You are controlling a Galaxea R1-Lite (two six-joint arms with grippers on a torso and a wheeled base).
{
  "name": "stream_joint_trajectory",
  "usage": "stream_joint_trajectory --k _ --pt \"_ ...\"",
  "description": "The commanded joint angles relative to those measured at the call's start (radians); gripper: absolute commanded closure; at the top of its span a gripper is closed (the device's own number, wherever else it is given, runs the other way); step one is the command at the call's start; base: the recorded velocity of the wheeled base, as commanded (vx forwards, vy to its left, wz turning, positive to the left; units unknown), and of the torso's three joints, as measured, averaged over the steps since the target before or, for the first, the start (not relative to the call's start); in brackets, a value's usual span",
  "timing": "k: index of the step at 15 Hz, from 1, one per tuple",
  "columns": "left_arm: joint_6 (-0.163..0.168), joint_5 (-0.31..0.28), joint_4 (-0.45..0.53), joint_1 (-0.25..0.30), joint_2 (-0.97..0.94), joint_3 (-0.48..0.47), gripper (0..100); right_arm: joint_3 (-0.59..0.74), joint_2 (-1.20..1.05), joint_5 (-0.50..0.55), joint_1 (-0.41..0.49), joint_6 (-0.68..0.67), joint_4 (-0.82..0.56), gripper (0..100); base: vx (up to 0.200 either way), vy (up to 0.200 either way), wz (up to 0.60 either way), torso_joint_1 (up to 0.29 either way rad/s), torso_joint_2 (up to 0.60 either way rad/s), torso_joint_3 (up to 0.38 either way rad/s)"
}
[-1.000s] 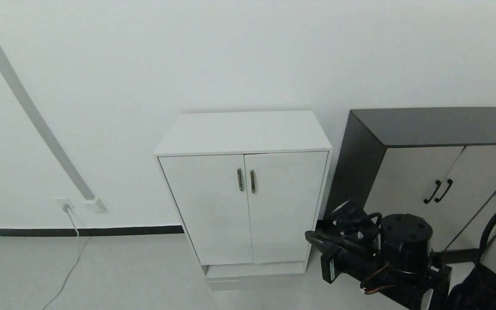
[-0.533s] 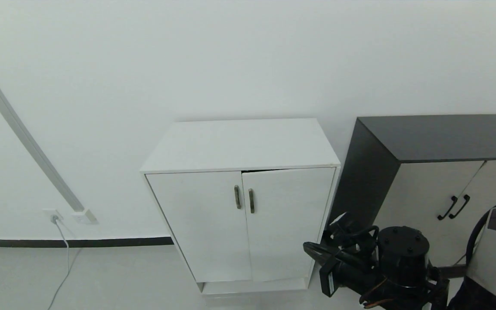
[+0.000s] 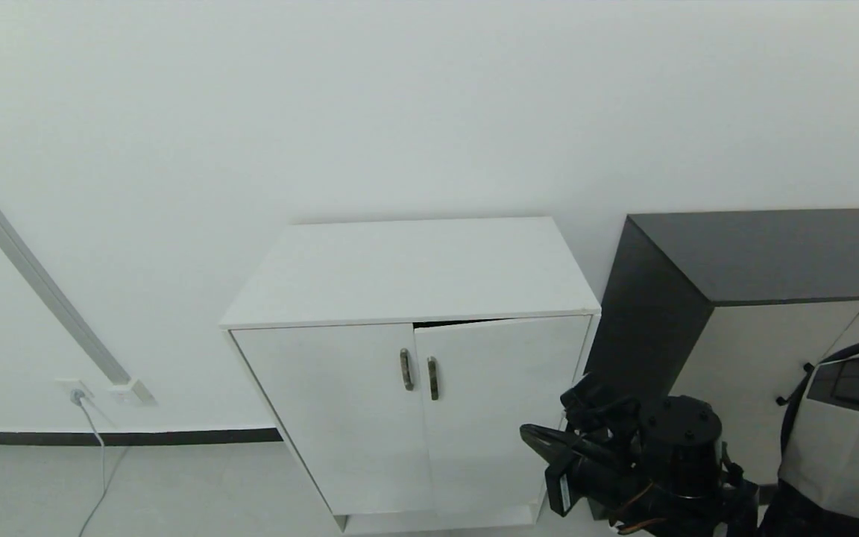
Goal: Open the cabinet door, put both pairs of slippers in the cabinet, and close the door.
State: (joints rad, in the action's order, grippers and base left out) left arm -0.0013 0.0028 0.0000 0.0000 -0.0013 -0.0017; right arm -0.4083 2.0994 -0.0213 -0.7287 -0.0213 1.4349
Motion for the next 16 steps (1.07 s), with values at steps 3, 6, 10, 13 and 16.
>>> stream_joint_trajectory --k 3,6,10,13,16 --pt "0.0 0.0 0.0 0.0 0.001 0.0 100 -0.121 0.116 0.027 0.002 -0.003 -0.01 100 0.0 0.0 0.0 0.0 0.0 0.0" --pt "0.0 0.0 0.0 0.0 0.001 0.0 100 -0.257 0.194 0.052 0.009 -0.003 -0.053 100 0.0 0.0 0.0 0.0 0.0 0.0" --pt "0.0 0.0 0.0 0.002 0.001 0.0 100 -0.411 0.218 0.055 0.058 -0.003 -0.169 100 0.0 0.0 0.0 0.0 0.0 0.0" --pt "0.0 0.0 0.0 0.0 0.001 0.0 100 -0.543 0.234 0.073 0.098 -0.003 -0.269 100 0.0 0.0 0.0 0.0 0.0 0.0" --pt "0.0 0.0 0.0 0.0 0.001 0.0 100 -0.652 0.265 0.075 0.132 -0.003 -0.344 100 0.0 0.0 0.0 0.0 0.0 0.0"
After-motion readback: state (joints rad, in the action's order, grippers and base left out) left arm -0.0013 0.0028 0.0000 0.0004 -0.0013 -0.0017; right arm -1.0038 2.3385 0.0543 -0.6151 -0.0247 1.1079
